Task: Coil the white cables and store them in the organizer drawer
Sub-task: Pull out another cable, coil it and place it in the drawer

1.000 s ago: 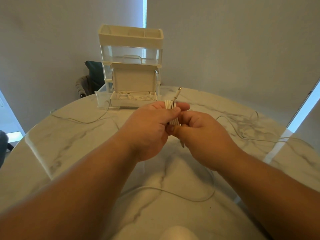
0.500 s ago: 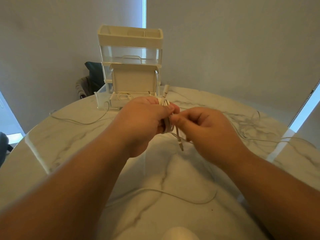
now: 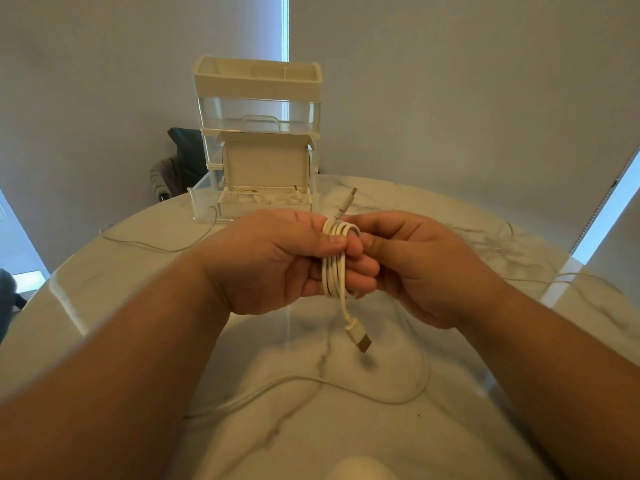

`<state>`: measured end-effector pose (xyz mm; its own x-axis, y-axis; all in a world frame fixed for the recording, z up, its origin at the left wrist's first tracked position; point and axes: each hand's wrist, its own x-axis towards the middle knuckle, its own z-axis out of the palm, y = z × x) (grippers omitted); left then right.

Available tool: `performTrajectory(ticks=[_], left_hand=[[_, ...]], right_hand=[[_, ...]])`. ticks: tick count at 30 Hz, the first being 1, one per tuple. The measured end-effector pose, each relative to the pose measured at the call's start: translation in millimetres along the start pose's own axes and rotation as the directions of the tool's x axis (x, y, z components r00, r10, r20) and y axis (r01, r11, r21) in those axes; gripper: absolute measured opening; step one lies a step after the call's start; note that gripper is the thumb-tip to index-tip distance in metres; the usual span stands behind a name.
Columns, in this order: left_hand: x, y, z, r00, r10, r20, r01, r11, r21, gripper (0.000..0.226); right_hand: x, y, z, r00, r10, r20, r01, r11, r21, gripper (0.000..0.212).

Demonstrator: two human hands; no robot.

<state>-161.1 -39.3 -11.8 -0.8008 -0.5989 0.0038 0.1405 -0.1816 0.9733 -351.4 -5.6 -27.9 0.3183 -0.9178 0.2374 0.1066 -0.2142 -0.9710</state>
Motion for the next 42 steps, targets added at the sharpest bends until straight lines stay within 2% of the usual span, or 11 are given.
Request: performTrajectory(ticks=[3, 7, 10, 17, 22, 24, 26, 28, 30, 35, 42], left_hand=[[-1.2, 2.4, -0.5, 0.999, -0.005, -0.041, 0.007, 0.999, 0.036, 0.020], [-1.6, 4.3, 2.4, 0.982, 0.014, -0.190, 0.032, 0.971, 0.237, 0.022], [-1.6, 4.2, 3.3, 0.975, 0.058, -0.215, 0.011, 0.951, 0.309, 0.023], [2.9, 0.8, 10.4, 0.978, 0.083, -0.189, -0.064, 0.992, 0.106, 0.018], [3.5, 1.7, 11.8, 0.978, 0.050, -0.203, -0.049, 0.999, 0.008, 0.021], [4.0, 1.0, 9.0, 0.964, 0.063, -0.257, -0.046, 0.996, 0.074, 0.027], [3.2, 1.0, 3.9, 0.941, 0.125, -0.314, -0.035, 0.960, 0.278, 0.030], [3.2, 0.5, 4.4, 0.930, 0.155, -0.333, -0.028, 0.934, 0.357, 0.029], [7.5, -4.3, 8.1, 0.916, 0.155, -0.369, -0.060, 0.964, 0.258, 0.025], [21.7, -17.8, 28.0, 0.856, 0.093, -0.509, -0.139, 0.989, -0.053, 0.025], [30.0, -22.8, 29.6, 0.778, 0.091, -0.622, -0.108, 0.994, 0.011, 0.020]], right_hand=[[0.6, -0.2, 2.3, 0.997, -0.057, -0.055, 0.048, 0.989, -0.143, 0.020], [-0.2, -0.8, 8.6, 0.982, -0.156, -0.106, 0.106, 0.921, -0.376, 0.028], [0.2, 0.6, 12.7, 0.964, -0.218, -0.152, 0.116, 0.859, -0.498, 0.028], [-0.1, 5.1, 17.1, 0.944, -0.279, -0.176, 0.162, 0.858, -0.488, 0.021], [0.5, 5.6, 20.5, 0.964, -0.201, -0.173, 0.108, 0.893, -0.437, 0.025], [0.9, 6.6, 23.5, 0.956, -0.237, -0.172, 0.124, 0.859, -0.497, 0.031], [1.3, 6.2, 24.0, 0.939, -0.306, -0.159, 0.141, 0.762, -0.633, 0.037], [1.6, 6.9, 22.6, 0.930, -0.330, -0.164, 0.139, 0.726, -0.673, 0.031], [1.2, 8.2, 21.4, 0.925, -0.324, -0.199, 0.121, 0.747, -0.654, 0.023], [0.8, 8.5, 19.3, 0.910, -0.305, -0.282, 0.057, 0.764, -0.642, 0.025], [4.8, 14.3, 10.8, 0.938, -0.136, -0.318, -0.054, 0.850, -0.524, 0.034]])
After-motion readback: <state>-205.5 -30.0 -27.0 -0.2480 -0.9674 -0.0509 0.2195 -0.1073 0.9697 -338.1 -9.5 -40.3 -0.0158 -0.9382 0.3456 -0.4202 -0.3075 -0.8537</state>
